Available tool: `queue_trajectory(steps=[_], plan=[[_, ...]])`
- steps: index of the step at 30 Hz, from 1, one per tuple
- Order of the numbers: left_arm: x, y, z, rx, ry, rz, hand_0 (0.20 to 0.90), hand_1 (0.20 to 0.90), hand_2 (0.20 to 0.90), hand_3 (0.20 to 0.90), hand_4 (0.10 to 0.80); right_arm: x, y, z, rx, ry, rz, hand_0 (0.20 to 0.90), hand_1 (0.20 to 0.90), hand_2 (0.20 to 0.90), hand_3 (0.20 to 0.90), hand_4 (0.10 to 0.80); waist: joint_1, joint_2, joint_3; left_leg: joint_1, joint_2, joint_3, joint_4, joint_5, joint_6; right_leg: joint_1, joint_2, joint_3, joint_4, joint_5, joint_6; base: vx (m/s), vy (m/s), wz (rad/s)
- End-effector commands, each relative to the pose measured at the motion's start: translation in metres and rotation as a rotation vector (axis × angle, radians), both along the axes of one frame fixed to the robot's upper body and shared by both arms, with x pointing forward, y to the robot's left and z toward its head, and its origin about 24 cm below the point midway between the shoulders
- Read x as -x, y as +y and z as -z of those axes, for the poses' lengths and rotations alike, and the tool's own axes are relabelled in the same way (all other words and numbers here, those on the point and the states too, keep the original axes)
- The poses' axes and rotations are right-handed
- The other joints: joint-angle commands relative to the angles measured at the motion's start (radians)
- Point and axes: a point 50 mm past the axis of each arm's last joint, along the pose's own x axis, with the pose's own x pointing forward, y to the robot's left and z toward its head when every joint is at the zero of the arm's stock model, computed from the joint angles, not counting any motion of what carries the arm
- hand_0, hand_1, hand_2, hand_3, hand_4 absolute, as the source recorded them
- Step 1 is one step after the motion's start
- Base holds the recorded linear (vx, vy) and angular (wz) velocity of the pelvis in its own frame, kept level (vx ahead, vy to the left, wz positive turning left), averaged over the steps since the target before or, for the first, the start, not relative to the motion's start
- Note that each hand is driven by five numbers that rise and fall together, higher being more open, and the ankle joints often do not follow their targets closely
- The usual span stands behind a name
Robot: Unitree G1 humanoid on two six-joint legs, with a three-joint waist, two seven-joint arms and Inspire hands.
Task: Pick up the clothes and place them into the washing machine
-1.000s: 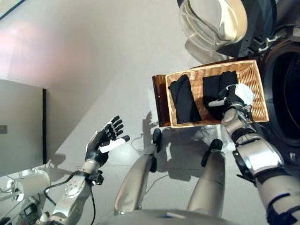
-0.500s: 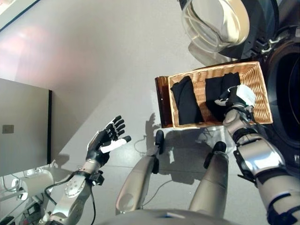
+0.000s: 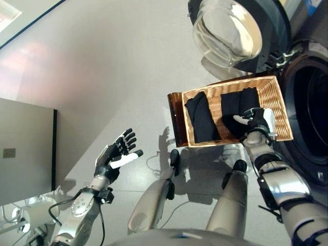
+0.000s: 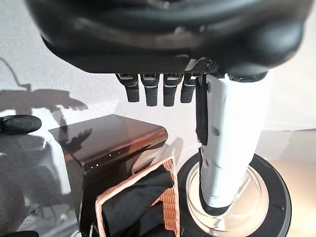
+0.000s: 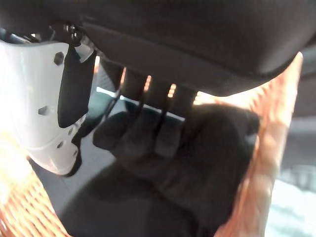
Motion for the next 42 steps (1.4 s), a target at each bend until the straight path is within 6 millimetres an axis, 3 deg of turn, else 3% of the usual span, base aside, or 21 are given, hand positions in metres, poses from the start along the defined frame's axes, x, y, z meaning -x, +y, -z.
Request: queue_trajectory(steps=[1, 10, 18, 19, 20, 24, 32, 36, 42], plan=[[-0.008, 0.017, -0.018, -0.018, -0.119, -0.062, 0.9, 0.9, 0.9, 0.9, 0.8, 0.003, -0.003, -0.003, -0.134, -0.138, 0.045, 0.2, 0.2, 0.2, 0.2, 0.3, -0.021, -0.042, 0.013, 0.12, 0.05, -0.013, 0.046, -0.159, -0.055, 0.1, -0.018, 0.041, -0.262, 0.268, 0.066, 0.027, -0.023, -0.06], [-0.006, 0.013, -0.012, 0.002, -0.094, -0.041, 0.9, 0.9, 0.9, 0.9, 0.8, 0.02, -0.017, 0.007, -0.313, -0.239, 0.122, 0.2, 0.2, 0.2, 0.2, 0.3, -0.032, -0.062, 0.001, 0.198, 0.074, -0.019, -0.039, -0.128, -0.07, 0.174, -0.009, 0.004, -0.319, 0.28, 0.07, 0.029, -0.033, -0.06], [-0.006, 0.012, -0.014, -0.012, -0.104, -0.021, 0.9, 0.9, 0.9, 0.9, 0.8, 0.011, -0.016, -0.007, -0.154, -0.19, 0.029, 0.2, 0.2, 0.2, 0.2, 0.3, -0.028, -0.064, 0.002, 0.208, 0.081, -0.027, -0.046, -0.125, -0.071, 0.172, -0.004, 0.007, -0.31, 0.275, 0.07, 0.0, -0.005, 0.0], [-0.005, 0.012, -0.014, -0.01, -0.103, -0.021, 0.9, 0.9, 0.9, 0.9, 0.8, 0.01, -0.015, -0.008, -0.147, -0.194, 0.019, 0.299, 0.299, 0.299, 0.299, 0.371, -0.029, -0.065, 0.002, 0.208, 0.082, -0.026, -0.048, -0.124, -0.071, 0.17, -0.004, 0.007, -0.311, 0.276, 0.071, 0.0, 0.0, 0.0], [-0.004, 0.012, -0.013, -0.009, -0.099, -0.021, 0.9, 0.9, 0.9, 0.9, 0.8, 0.008, -0.013, -0.009, -0.141, -0.201, 0.011, 0.9, 0.9, 0.9, 0.9, 0.8, -0.029, -0.065, 0.003, 0.208, 0.083, -0.024, -0.049, -0.122, -0.071, 0.167, -0.004, 0.009, -0.31, 0.276, 0.071, 0.0, 0.0, 0.0], [-0.004, 0.012, -0.013, -0.01, -0.1, -0.029, 0.9, 0.9, 0.9, 0.9, 0.8, 0.005, -0.01, -0.012, -0.122, -0.208, -0.002, 0.9, 0.9, 0.9, 0.9, 0.8, -0.027, -0.065, 0.002, 0.208, 0.084, -0.023, -0.049, -0.12, -0.071, 0.167, -0.002, 0.008, -0.31, 0.276, 0.07, -0.003, -0.002, 0.01], [-0.002, 0.016, -0.015, -0.032, -0.116, -0.038, 0.9, 0.9, 0.9, 0.9, 0.8, -0.004, -0.016, -0.03, 0.217, -0.076, -0.059, 0.9, 0.9, 0.9, 0.9, 0.8, -0.015, -0.067, -0.005, 0.201, 0.085, -0.023, -0.049, -0.115, -0.072, 0.165, -0.002, 0.001, -0.314, 0.283, 0.07, 0.0, 0.0, 0.0], [-0.003, 0.015, -0.016, -0.033, -0.12, -0.04, 0.9, 0.9, 0.9, 0.9, 0.8, -0.006, -0.021, -0.036, 0.291, -0.041, -0.047, 0.9, 0.9, 0.9, 0.9, 0.8, -0.011, -0.067, -0.005, 0.204, 0.087, -0.025, -0.05, -0.114, -0.072, 0.17, 0.0, -0.004, -0.313, 0.284, 0.07, 0.0, 0.0, 0.0], [-0.004, 0.019, -0.018, -0.04, -0.125, -0.068, 0.9, 0.9, 0.9, 0.9, 0.8, -0.013, -0.01, -0.043, 0.301, -0.086, -0.089, 0.9, 0.9, 0.9, 0.9, 0.8, -0.017, -0.085, -0.006, 0.215, 0.094, -0.024, -0.055, -0.115, -0.074, 0.183, 0.009, -0.009, -0.32, 0.286, 0.07, 0.002, -0.004, 0.02]])
